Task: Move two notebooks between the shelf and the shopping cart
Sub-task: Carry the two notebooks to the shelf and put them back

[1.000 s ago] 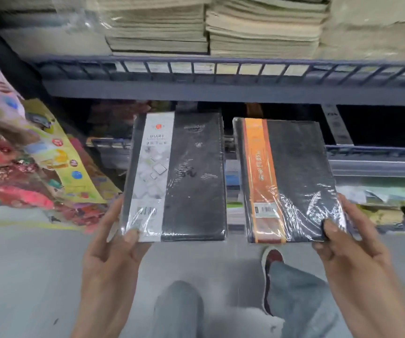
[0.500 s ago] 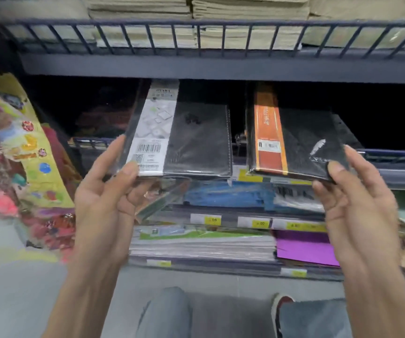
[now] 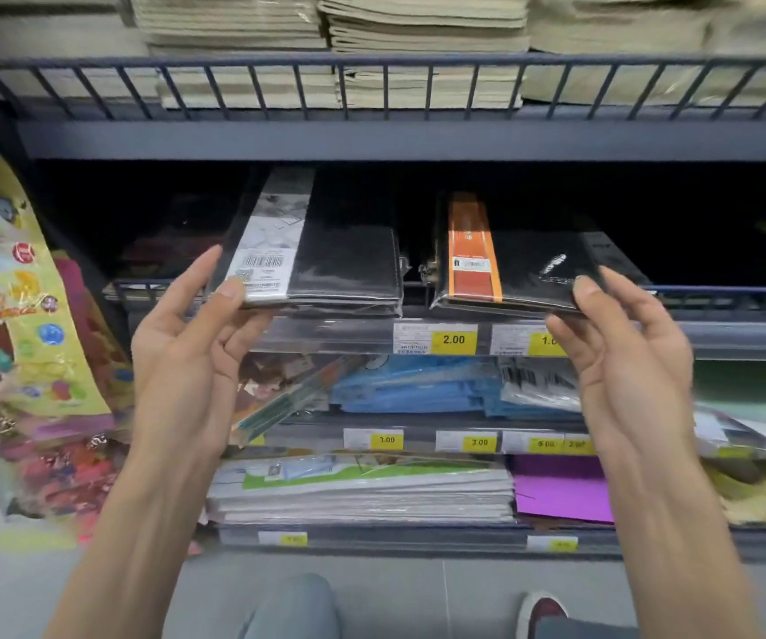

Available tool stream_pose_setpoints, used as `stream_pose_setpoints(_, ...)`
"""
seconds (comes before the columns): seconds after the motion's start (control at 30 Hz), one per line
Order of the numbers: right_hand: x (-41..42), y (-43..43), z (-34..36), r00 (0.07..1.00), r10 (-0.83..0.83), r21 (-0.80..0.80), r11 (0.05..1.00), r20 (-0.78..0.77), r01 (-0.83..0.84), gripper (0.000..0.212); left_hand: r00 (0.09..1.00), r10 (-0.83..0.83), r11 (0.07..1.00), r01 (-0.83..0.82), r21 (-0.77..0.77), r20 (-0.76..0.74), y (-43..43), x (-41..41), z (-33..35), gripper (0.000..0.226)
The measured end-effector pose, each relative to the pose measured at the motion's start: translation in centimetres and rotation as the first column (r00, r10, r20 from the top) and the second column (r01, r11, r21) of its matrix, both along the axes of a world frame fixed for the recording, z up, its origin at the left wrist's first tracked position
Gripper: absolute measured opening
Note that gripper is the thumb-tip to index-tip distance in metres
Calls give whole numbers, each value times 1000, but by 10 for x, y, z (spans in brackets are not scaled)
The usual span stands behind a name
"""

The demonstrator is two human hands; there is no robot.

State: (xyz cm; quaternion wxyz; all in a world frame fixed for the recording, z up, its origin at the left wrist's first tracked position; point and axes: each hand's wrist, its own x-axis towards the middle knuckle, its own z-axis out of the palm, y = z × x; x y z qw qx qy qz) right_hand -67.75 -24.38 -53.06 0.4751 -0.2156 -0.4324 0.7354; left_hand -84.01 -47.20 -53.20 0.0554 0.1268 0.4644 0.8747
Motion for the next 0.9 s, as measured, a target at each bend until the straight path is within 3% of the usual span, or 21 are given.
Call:
stream_pose_setpoints(0.37,-16,7,-2,998,-26,16,1000,56,26,29,1000,7,998,-9,-60,-21,6,-11,2,43)
stream_pose_setpoints(0.53,-12,13,-2,992,-40,50,998,119,34,19,997,44,988,-53,-148,-65,7,-17,5,52)
stream_pose_setpoints(0.73,3,12,3,963,-77,254,967,260,9,49,988,41,965,-77,-249,-146,3,-13,2,54)
stream_pose_setpoints(0.9,-3,13,0,947,-183,336,938,265,87,44,967,126,943,-186,-275,-220,7,-15,2,40)
